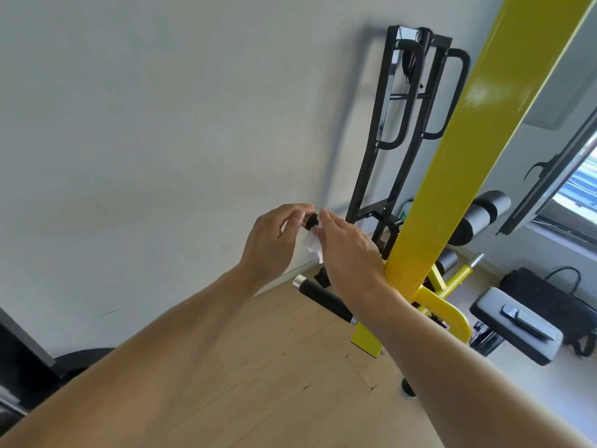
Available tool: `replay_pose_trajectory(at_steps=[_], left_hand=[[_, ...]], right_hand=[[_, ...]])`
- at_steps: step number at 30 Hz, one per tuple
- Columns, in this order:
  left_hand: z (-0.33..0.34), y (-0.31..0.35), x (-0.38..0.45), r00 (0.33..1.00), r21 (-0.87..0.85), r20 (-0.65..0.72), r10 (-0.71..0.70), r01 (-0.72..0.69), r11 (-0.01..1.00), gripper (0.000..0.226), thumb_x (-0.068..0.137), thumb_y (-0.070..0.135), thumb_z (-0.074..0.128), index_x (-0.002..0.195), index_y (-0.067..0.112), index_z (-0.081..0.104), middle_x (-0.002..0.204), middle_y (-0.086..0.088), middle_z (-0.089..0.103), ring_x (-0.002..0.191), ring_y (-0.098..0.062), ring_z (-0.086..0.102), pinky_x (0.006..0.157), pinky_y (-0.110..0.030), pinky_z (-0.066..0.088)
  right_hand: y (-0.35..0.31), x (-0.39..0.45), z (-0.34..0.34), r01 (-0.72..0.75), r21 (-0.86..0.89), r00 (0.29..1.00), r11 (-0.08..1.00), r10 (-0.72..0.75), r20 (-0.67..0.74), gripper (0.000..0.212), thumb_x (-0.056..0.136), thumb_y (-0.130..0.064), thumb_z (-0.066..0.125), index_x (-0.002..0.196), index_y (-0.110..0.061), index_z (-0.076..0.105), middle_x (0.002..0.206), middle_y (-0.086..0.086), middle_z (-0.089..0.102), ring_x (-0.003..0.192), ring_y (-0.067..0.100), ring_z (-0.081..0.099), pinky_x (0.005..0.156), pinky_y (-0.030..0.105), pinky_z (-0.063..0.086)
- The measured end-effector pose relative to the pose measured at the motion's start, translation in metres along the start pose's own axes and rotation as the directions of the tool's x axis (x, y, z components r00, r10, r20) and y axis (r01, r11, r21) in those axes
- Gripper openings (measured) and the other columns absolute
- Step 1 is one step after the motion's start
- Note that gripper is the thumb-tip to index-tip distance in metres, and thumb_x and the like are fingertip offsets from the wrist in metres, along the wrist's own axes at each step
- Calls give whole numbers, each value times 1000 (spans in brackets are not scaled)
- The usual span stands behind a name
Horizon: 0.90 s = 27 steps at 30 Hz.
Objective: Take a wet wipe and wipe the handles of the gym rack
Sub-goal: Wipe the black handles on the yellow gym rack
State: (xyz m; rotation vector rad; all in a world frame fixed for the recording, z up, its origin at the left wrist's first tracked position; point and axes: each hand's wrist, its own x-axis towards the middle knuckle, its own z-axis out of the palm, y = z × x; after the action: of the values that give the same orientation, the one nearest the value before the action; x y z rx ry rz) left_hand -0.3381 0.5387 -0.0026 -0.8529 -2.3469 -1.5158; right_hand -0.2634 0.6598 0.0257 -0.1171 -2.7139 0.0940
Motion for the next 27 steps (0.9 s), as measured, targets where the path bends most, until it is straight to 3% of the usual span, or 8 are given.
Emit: replay_pose_trajectory(at_steps=[3,7,10,14,18,21,25,27], left_hand=[[1,-4,1,997,141,-24,70,-66,988,37,105,31,39,121,22,70,125,12,71,119,-6,61,109,-37,44],[3,-2,1,997,77,-52,64,-60,995,35,104,30,42,118,20,72,120,11,73,116,-6,63,107,-32,46],[2,4,1,1000,-20,-18,-14,14,1000,34,108,25,42,121,18,73,120,8,74,114,-4,63,101,-16,44],[-1,0,5,999,124,14,35,-36,992,40,109,26,35,127,19,71,127,6,72,120,-8,61,105,-9,29],[-2,-7,6,991,301,53,120,-130,945,44,108,30,31,131,21,67,135,10,67,137,-9,50,121,-33,22],[0,-7,4,990,263,63,129,-141,954,44,107,29,32,131,20,67,136,10,66,139,-10,49,122,-40,23],[-1,-7,4,993,185,79,86,-100,978,42,108,29,33,134,20,65,137,9,65,141,-6,46,124,-39,21],[-1,-6,5,993,208,93,77,-95,973,42,109,28,32,136,21,63,139,8,64,142,-6,45,124,-39,21]], right_hand=[[2,-6,-6,5,-178,998,984,7,67,50,105,-21,47,151,-8,33,144,7,54,121,24,61,90,33,54],[2,-18,-19,-25,-405,988,914,86,132,43,103,-14,49,143,-3,40,113,9,66,85,23,71,57,28,51],[0,-8,-16,22,-408,994,913,26,111,37,104,-20,49,136,-4,46,110,8,68,87,23,72,66,31,57],[-9,11,-9,71,-287,995,955,-47,91,42,105,-34,44,137,-7,47,120,5,68,99,22,71,80,33,59],[-1,-4,-18,11,-392,992,920,40,121,37,102,-19,51,135,-3,45,97,6,61,75,21,64,58,29,50],[3,-25,-27,25,-557,982,830,85,170,37,102,-13,51,136,2,43,78,9,45,63,19,48,51,27,43],[2,-14,-22,80,-513,989,855,-3,148,34,103,-20,49,132,-1,46,90,8,61,66,19,58,53,27,45],[-4,0,-16,103,-428,990,898,-53,128,32,104,-24,49,130,-4,49,102,7,67,81,20,70,64,28,54]])
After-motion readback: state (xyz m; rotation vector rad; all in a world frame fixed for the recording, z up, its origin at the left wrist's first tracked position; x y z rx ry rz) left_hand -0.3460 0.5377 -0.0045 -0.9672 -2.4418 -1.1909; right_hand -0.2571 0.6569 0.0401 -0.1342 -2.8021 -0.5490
